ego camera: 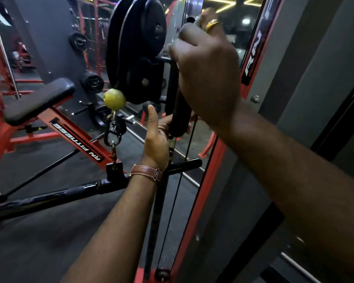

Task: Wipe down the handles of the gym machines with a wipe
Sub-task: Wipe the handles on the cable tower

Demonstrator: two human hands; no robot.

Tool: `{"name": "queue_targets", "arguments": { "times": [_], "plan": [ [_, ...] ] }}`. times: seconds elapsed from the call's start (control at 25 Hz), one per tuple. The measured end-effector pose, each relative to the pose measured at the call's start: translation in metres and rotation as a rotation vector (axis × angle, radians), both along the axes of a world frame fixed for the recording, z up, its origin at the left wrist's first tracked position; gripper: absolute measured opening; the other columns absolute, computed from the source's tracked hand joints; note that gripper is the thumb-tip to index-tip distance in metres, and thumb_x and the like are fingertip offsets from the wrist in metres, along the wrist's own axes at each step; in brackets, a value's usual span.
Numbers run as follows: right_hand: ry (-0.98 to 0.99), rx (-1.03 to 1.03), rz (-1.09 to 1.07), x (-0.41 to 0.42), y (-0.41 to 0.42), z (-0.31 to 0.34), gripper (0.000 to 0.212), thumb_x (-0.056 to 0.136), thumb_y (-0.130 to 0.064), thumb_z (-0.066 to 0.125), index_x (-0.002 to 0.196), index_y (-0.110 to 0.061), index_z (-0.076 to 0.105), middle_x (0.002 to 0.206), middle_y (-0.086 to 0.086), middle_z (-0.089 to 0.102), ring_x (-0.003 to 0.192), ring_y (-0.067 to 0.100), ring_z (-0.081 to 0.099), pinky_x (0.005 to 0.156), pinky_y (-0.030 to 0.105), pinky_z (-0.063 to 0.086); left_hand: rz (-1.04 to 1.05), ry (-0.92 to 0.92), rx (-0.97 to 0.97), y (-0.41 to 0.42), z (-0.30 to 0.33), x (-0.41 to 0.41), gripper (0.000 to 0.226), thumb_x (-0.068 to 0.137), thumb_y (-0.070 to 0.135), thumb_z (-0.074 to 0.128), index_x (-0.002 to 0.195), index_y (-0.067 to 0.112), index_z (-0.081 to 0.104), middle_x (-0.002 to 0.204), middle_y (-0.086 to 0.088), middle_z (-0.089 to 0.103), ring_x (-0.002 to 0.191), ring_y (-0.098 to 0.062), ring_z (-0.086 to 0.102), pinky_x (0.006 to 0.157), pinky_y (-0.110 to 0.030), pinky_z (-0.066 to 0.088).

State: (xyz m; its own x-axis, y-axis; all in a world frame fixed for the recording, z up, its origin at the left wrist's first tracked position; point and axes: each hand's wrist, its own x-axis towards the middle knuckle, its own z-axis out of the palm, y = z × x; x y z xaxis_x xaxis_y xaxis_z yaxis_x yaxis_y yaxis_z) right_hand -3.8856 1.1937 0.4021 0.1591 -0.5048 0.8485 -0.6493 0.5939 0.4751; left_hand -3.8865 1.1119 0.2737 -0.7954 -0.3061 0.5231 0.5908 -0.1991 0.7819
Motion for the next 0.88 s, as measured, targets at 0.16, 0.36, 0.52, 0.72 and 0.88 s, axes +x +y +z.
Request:
{"name": "queue_targets", "arguments": {
  "times": [0.16, 0.36, 0.52, 0.72, 0.88],
  "plan": [
    [-0.054, 0.207, -0.037, 0.026, 0.003, -0.055, 0.049, 0.097, -0.002, 0.029, 0.059, 0.000, 0.060, 0.063, 0.016, 0.060, 0.080, 0.042, 0.069, 0.048, 0.038, 0.054, -0.207, 0.009, 0.203, -0.005, -0.006, 0.003, 0.078, 0.101, 0.058, 0.009, 0.083, 0.029, 0.080, 0.090, 0.001, 0.073, 0.091, -0.013, 0.067, 0.088, -0.041, 0.047],
    [-0.022, 0.213, -0.109, 0.016, -0.005, -0.004, 0.031, 0.086, -0.003, 0.040, 0.063, -0.001, 0.062, 0.066, 0.013, 0.059, 0.072, 0.035, 0.066, 0.045, 0.032, 0.045, -0.101, 0.007, 0.080, -0.004, 0.002, 0.008, 0.090, 0.105, 0.047, -0.004, 0.074, 0.031, 0.079, 0.083, 0.007, 0.074, 0.086, -0.007, 0.066, 0.091, -0.032, 0.046],
    [-0.020, 0.243, -0.163, 0.022, -0.018, -0.037, 0.034, 0.088, 0.004, 0.039, 0.063, -0.001, 0.063, 0.062, 0.013, 0.058, 0.063, 0.030, 0.061, 0.045, 0.031, 0.038, -0.166, 0.000, 0.197, -0.007, -0.002, 0.006, 0.077, 0.108, 0.047, 0.006, 0.095, 0.024, 0.078, 0.098, 0.002, 0.076, 0.099, -0.011, 0.069, 0.096, -0.036, 0.050],
    [-0.119, 0.205, -0.013, 0.014, 0.029, -0.069, 0.017, 0.094, -0.002, 0.053, 0.088, -0.005, 0.069, 0.087, 0.013, 0.066, 0.082, 0.029, 0.061, 0.059, 0.038, 0.053, -0.214, -0.073, 0.135, -0.013, -0.002, 0.005, 0.089, 0.092, 0.076, 0.016, 0.097, 0.009, 0.075, 0.110, -0.024, 0.068, 0.108, -0.037, 0.062, 0.099, -0.052, 0.042],
    [-0.671, -0.671, 0.418, -0.005, 0.034, -0.047, 0.012, 0.086, 0.001, 0.069, 0.092, -0.008, 0.071, 0.087, 0.006, 0.069, 0.081, 0.023, 0.067, 0.073, 0.042, 0.058, -0.022, -0.117, -0.032, -0.004, 0.011, 0.001, 0.076, 0.099, 0.063, 0.026, 0.080, 0.006, 0.072, 0.080, -0.013, 0.068, 0.079, -0.024, 0.063, 0.086, -0.041, 0.047]
  ]
}}
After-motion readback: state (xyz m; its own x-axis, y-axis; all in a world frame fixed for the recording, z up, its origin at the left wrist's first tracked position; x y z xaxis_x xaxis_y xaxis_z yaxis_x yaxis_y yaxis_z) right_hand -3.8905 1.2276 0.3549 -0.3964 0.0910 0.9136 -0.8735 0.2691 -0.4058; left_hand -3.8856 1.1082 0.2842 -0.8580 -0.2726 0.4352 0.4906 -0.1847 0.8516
